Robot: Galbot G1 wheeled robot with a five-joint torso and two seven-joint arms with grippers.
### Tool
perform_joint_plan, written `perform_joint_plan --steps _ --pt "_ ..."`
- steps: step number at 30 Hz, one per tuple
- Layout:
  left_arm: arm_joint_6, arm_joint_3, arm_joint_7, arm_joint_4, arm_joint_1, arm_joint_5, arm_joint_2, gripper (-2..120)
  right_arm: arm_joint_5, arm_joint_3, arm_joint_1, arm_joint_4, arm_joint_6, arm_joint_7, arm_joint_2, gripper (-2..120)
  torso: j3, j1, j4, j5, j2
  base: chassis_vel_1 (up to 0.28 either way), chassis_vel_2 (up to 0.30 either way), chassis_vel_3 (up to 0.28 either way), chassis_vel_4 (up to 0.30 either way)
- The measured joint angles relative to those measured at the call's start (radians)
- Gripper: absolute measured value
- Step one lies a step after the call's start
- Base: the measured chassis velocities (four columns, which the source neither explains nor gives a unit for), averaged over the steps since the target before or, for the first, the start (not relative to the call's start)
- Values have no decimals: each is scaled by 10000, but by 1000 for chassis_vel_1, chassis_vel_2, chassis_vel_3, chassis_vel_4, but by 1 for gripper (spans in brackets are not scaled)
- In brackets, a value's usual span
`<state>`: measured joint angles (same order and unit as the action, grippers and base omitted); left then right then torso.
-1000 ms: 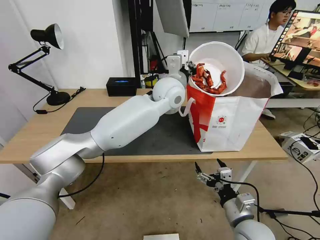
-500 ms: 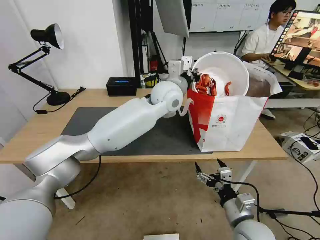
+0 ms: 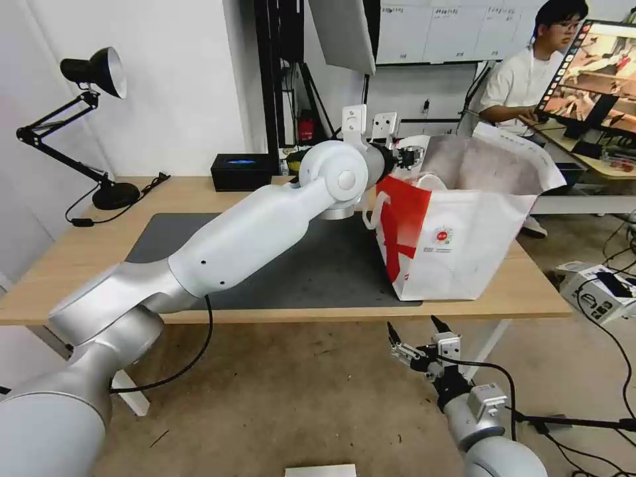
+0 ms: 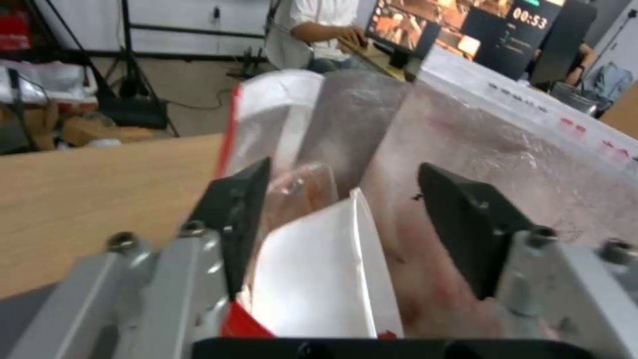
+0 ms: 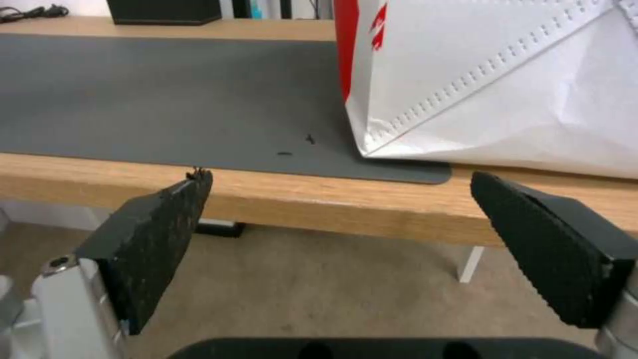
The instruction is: Pick up the trash from the table and place it into the takeout bag.
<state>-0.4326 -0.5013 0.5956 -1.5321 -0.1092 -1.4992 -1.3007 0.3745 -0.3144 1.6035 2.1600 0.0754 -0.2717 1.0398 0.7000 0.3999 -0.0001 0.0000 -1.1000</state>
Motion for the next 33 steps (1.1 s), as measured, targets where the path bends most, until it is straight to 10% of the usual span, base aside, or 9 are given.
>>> perform_joint_plan --steps 9,20,26,33 --pt "855 128 -139 -677 501 364 1155 99 0 0 0 0 0 0 0 100 0 0 0 -1 0 0 0 0 0" --pt "1490 1150 -593 -2182 2407 1129 3337 100 0 0 0 1 0 0 0 100 -1 0 1 -3 -1 0 0 0 0" --pt "2099 3230 -1694 -3744 5592 2682 5307 100 0 0 0 1 1 -1 0 100 -1 0 3 -1 -1 0 0 0 0" --pt "2555 6046 -2055 -4793 8916 3827 6049 100 0 0 0 2 0 0 -1 100 -1 -1 2 0 -1 0 0 0 0"
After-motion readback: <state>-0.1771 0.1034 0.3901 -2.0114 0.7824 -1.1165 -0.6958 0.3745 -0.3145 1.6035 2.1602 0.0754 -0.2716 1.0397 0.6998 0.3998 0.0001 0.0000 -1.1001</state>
